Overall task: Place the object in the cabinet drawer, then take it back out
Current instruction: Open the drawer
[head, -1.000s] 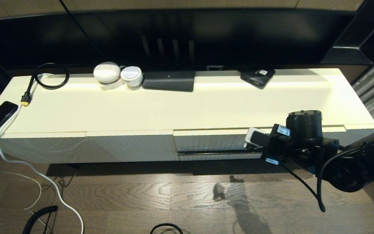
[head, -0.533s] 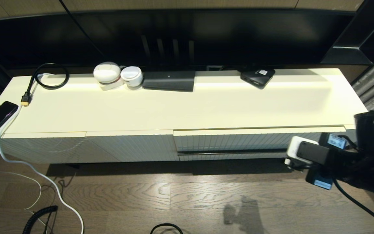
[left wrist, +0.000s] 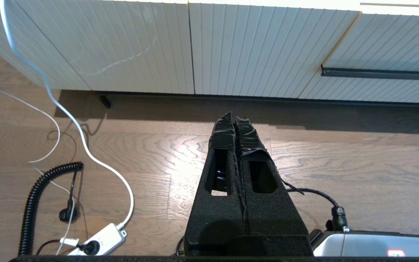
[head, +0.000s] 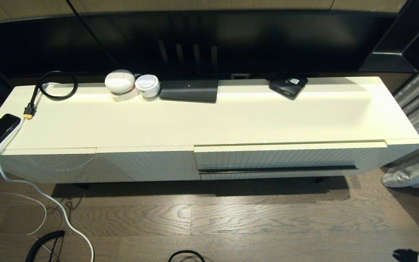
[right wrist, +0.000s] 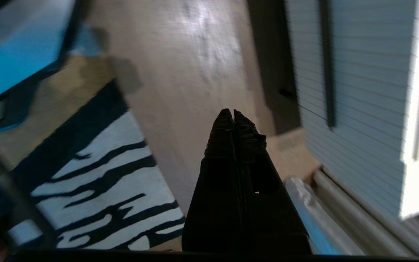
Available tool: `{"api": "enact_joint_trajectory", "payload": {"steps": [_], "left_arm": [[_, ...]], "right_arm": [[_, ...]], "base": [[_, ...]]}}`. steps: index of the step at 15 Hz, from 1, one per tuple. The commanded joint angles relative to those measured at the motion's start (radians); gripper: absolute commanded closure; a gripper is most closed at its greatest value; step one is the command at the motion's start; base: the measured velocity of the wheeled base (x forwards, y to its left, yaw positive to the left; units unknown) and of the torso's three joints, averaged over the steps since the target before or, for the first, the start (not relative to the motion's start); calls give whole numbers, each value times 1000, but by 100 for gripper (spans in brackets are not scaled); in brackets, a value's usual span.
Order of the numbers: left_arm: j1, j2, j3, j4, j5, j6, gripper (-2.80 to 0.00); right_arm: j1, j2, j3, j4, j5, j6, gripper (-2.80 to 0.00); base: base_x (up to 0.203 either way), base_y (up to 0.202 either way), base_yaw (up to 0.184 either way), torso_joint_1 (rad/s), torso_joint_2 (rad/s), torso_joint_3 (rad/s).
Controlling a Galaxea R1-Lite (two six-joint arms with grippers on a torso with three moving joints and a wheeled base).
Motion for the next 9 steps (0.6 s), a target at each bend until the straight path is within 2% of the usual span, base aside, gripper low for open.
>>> {"api": "enact_joint_trajectory", "payload": {"steps": [1, 4, 6, 9], "left_arm": [[0, 0, 1, 0, 1, -1, 0], [1, 0, 0, -1, 1, -1, 0], [1, 0, 0, 0, 1, -1, 0], [0, 0, 0, 0, 1, -1, 0]], "right_arm": [[5, -44, 16, 53, 50, -55, 0], [5, 29, 25, 42, 92, -141, 0], [4, 120, 27, 9, 99, -168, 0], [12, 324, 23, -148, 103, -183, 0]], "base": [[0, 0, 0, 0, 0, 0], [0, 0, 0, 0, 0, 0], [0, 0, 0, 0, 0, 0], [0, 0, 0, 0, 0, 0]]}}
